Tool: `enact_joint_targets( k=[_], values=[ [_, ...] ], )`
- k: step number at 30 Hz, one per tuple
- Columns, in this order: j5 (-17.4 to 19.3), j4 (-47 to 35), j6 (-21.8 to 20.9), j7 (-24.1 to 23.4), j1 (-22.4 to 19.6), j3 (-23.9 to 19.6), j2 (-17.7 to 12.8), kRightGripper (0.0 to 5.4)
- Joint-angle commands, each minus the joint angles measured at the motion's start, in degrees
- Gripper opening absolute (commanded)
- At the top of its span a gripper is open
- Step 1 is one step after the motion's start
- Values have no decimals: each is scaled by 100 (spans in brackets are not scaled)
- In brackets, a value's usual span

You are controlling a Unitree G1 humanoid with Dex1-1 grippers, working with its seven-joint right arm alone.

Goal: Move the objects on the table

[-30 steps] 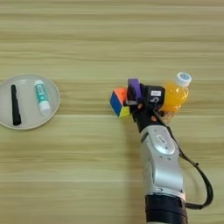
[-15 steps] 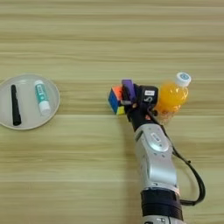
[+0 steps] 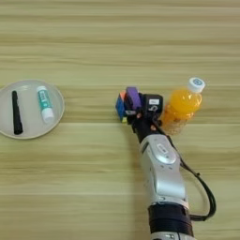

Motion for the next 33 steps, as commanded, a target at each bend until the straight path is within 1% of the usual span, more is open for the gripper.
enact_joint_targets(
  k=[1,3,8,12,14,19,21,24,26,29,33],
  values=[
    [-99,-243,-231,-59,-245,9,-139,258],
    [-143,-278,-324,-81,-242,11,-134,289],
    [-324,-321,-560,-195,-240,24,-133,341],
    [-494,-451,-861,-299,-213,39,-140,388],
    [-485,-632,-1054,-267,-182,76,-107,412],
    [-404,-1333,-1282,-127,-5,248,-18,466],
    [-429,-1633,-1244,-92,78,350,5,501],
    [-472,-2050,-1161,-43,173,526,24,537],
    [-489,-2252,-1088,-6,201,679,58,537],
    [-544,-2426,-981,73,189,1032,182,537],
    [-709,-2250,-857,194,51,1635,427,537]
  ],
)
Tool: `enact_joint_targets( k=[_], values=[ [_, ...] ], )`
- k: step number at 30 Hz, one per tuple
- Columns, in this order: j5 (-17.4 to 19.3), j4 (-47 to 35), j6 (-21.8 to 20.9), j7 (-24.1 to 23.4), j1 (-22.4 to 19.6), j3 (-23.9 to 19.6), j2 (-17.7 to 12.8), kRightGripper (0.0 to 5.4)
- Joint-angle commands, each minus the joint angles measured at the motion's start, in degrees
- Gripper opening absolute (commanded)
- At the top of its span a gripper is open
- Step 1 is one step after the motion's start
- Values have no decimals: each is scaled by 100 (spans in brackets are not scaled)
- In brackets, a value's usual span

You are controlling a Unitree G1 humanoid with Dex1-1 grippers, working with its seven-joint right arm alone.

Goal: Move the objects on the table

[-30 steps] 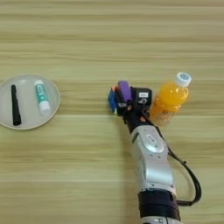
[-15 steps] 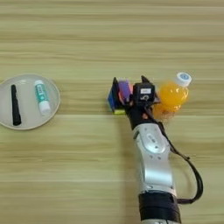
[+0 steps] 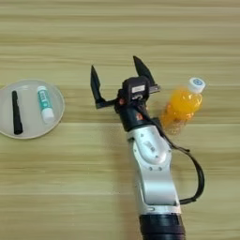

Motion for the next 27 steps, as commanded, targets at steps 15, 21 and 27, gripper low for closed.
enact_joint_targets(
  k=[15,21,27],
  values=[
    [-643,3099,283,-30,-2075,1137,970,537],
    [-864,4164,293,-210,-2483,1162,1098,537],
    [-994,4725,233,-277,-2597,1137,1084,537]
  ],
)
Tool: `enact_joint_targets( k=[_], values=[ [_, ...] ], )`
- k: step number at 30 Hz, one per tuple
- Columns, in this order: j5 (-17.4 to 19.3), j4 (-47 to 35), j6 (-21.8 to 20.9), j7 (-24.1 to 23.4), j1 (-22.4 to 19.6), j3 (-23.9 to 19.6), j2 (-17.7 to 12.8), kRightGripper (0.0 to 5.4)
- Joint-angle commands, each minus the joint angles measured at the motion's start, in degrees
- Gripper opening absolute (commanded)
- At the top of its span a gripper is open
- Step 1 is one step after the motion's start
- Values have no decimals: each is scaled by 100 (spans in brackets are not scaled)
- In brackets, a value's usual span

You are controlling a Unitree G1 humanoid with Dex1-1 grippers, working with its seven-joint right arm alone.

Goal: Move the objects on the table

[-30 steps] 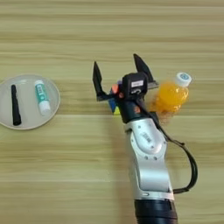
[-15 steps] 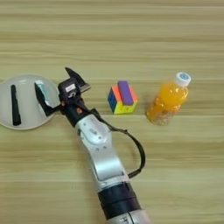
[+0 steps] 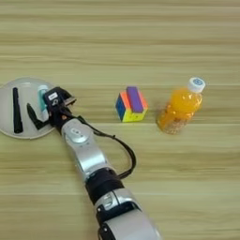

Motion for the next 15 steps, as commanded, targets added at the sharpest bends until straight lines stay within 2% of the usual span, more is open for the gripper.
enact_joint_targets(
  k=[1,5,15],
  values=[
    [-157,110,-112,-191,-471,-19,7,537],
    [-452,156,-191,-406,-482,80,-94,537],
    [-444,181,-197,-337,-481,41,-96,537]
  ],
)
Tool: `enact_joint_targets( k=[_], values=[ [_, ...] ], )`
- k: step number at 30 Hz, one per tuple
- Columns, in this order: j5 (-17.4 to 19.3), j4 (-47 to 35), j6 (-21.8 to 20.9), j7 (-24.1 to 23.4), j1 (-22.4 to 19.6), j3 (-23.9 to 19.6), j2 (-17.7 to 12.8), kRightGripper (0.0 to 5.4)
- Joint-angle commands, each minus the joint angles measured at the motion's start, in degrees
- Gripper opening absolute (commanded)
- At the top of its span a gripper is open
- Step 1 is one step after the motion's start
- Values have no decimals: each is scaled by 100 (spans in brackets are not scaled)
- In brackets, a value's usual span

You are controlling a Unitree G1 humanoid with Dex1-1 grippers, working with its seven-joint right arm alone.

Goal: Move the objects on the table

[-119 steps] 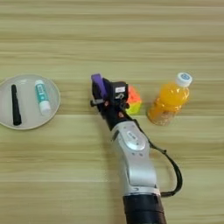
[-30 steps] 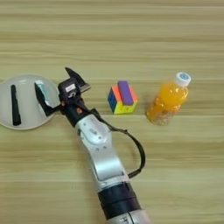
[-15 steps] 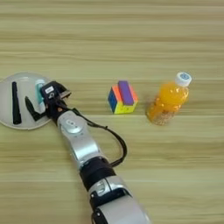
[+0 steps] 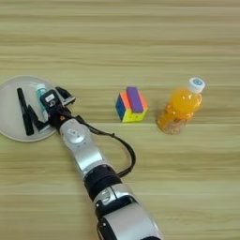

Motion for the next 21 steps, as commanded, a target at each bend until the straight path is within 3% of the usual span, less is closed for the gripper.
enact_joint_targets(
  k=[1,21],
  values=[
    [5,-105,-1,26,-288,-46,-28,518],
    [225,144,101,359,-346,-189,52,303]
  ],
)
